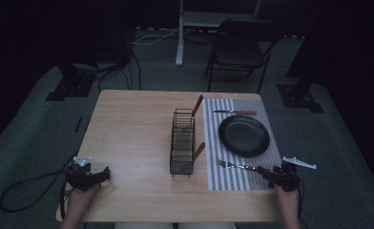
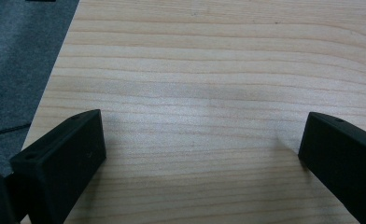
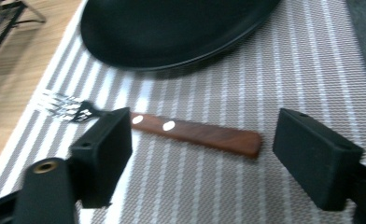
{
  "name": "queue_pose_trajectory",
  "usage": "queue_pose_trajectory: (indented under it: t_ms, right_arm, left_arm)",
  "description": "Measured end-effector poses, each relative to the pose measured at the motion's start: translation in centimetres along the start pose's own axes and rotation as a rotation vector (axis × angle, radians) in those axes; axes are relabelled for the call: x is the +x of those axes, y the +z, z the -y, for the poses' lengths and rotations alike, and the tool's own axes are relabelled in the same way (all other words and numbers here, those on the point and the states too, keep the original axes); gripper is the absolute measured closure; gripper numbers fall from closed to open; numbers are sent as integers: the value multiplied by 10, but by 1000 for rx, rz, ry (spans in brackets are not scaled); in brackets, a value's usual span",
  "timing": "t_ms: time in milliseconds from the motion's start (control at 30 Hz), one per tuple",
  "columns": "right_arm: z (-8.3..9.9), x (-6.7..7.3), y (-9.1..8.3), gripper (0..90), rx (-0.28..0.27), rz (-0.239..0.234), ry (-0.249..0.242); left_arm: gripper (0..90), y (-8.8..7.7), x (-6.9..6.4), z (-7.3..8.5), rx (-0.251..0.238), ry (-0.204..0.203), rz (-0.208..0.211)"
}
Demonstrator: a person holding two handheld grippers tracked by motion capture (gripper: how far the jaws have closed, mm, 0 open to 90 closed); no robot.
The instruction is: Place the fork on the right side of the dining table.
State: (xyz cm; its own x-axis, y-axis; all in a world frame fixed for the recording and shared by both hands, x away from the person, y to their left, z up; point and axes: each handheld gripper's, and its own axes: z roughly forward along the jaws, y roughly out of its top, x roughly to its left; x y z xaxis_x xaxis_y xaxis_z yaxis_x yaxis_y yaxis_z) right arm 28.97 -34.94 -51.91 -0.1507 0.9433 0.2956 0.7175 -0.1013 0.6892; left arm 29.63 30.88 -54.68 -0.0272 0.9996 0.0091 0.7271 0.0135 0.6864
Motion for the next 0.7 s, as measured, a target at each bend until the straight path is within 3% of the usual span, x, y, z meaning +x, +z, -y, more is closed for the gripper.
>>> queue_pose_trajectory:
  t_ms: [233, 700]
  right_arm:
    - [10, 11, 10, 171, 51, -2, -62]
    - [1, -1, 29, 171, 58, 47, -112]
  left_arm:
    - [8, 0, 0, 0, 0, 0, 0]
    - [8, 0, 0, 0, 0, 0, 0]
